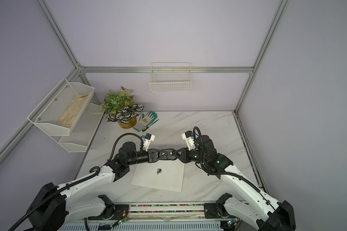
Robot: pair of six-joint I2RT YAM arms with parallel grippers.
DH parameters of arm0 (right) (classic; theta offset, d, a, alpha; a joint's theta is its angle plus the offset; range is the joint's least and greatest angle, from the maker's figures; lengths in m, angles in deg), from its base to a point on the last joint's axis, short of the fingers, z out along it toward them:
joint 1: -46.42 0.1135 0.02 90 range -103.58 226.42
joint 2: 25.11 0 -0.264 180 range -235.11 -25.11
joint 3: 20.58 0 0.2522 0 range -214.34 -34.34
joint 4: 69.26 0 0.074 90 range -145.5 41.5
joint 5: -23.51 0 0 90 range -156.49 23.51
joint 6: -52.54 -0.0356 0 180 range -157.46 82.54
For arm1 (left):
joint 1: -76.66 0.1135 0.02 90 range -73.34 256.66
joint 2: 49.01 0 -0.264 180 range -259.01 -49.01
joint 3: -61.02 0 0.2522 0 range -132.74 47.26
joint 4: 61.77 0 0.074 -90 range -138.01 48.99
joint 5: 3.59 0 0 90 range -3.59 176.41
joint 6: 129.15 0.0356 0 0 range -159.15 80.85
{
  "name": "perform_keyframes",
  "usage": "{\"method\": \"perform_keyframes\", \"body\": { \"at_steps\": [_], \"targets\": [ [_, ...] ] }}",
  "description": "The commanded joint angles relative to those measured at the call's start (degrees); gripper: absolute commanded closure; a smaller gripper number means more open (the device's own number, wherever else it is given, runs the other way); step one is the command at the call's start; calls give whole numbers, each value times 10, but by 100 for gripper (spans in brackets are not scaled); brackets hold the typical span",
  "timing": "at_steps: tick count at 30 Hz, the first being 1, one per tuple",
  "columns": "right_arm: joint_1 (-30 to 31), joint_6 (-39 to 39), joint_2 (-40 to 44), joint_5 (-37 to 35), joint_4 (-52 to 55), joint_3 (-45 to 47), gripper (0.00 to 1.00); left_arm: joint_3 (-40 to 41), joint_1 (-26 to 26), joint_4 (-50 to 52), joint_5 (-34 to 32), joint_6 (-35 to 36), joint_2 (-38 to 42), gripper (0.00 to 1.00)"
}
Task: Insert the wireless mouse receiver into the laptop
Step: Remove the lid from the mouse.
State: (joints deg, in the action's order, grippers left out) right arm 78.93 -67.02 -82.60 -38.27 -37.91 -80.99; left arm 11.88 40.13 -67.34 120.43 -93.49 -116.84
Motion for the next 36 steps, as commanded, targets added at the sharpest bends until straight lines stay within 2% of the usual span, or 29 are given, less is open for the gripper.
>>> {"method": "perform_keyframes", "body": {
  "at_steps": [1, 8, 16, 21, 28, 31, 36],
  "targets": [
    [2, 1, 10, 7, -1, 10, 90, -30, -2, -27, 0, 12, -7, 100],
    [2, -2, 12, 17, -9, 12, 98, -33, -1, -27, -4, 17, -20, 100],
    [0, -16, 14, 25, -22, 3, 100, -28, -2, -23, -14, 25, -20, 100],
    [-8, -41, 24, 18, -13, -34, 100, -26, -2, 13, -40, 58, -15, 100],
    [-21, -37, 9, -16, 67, -88, 100, -34, -1, 108, -105, 128, 22, 100],
    [-24, -24, -2, -65, 131, -111, 100, -39, -1, 146, -130, 147, 37, 100],
    [-25, -15, -49, -240, 262, -164, 100, -41, -1, 169, -129, 157, 53, 100]
  ]
}}
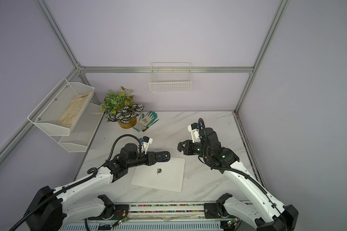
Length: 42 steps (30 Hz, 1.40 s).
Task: Insert the wireless mouse receiver into the laptop
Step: Place the lid at the center of the board.
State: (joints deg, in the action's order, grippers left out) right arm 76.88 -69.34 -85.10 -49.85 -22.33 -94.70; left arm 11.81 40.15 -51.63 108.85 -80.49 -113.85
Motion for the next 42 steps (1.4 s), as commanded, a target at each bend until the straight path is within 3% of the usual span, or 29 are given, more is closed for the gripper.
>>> {"method": "perform_keyframes", "body": {
  "at_steps": [1, 10, 18, 33, 42],
  "targets": [
    [-5, 7, -34, -154, 126, -35, 100, -40, -2, 14, -13, 27, 25, 100],
    [-8, -26, -165, -386, 218, -62, 98, -35, -2, 13, 3, 28, 27, 100],
    [-9, -78, -286, -495, 229, -50, 98, -18, -2, 4, 9, 26, 37, 100],
    [-27, -194, -409, -525, 223, -54, 99, 10, -2, -24, 21, 28, 46, 100],
    [-28, -195, -458, -497, 190, -63, 92, 17, -1, -20, 17, 35, 56, 100]
  ]
}}
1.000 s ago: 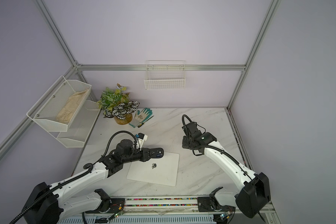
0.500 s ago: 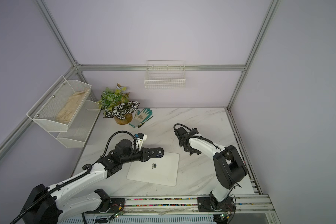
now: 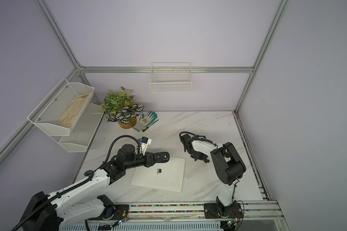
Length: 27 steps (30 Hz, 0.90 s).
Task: Insert the wireless mouse receiver into the laptop
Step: Place the lid at the center of the board.
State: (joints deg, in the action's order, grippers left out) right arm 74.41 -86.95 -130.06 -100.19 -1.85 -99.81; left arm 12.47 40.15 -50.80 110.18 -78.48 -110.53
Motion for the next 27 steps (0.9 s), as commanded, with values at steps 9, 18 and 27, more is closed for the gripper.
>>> {"method": "perform_keyframes", "body": {
  "at_steps": [9, 18, 27],
  "targets": [
    [-3, 1, -11, 34, -52, 2, 79, 12, -1, -25, 4, 13, 22, 100],
    [-3, 39, 67, 90, -89, 3, 57, 19, -3, -12, 11, 18, 10, 100],
    [-22, 123, 370, 321, -179, 80, 12, 28, -48, 9, 38, 19, -28, 100]
  ]
}}
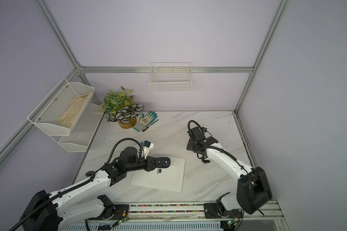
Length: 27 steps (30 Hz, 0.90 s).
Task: Insert the wireless mouse receiver into the laptop
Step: Place the lid at the center of the board, then take out the USB plug from the mouse.
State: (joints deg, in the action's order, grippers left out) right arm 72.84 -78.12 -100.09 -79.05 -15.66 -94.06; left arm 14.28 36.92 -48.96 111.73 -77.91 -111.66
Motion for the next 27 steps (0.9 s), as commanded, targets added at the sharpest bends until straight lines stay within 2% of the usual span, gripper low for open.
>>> {"method": "perform_keyframes", "body": {
  "at_steps": [1, 6, 9, 14, 17, 20, 27],
  "targets": [
    [-7, 41, 94, 136, -44, 31, 11, 7, -22, -9, 26, 13, -27, 100],
    [-8, 40, 181, 277, -50, 80, 10, -17, -55, -7, 34, 5, -92, 100],
    [-8, 14, 213, 361, -85, 127, 11, -29, -69, -11, 27, -9, -123, 100],
    [-8, -39, 240, 395, -122, 209, 11, -22, -72, -33, 13, -41, -139, 100],
    [-8, -84, 244, 429, -192, 263, 11, -17, -72, -44, 9, -55, -145, 100],
    [-5, -135, 246, 452, -271, 315, 16, -12, -72, -55, 6, -69, -152, 100],
    [39, -184, 245, 426, -348, 364, 17, -14, -72, -62, -8, -91, -177, 100]
  ]
}}
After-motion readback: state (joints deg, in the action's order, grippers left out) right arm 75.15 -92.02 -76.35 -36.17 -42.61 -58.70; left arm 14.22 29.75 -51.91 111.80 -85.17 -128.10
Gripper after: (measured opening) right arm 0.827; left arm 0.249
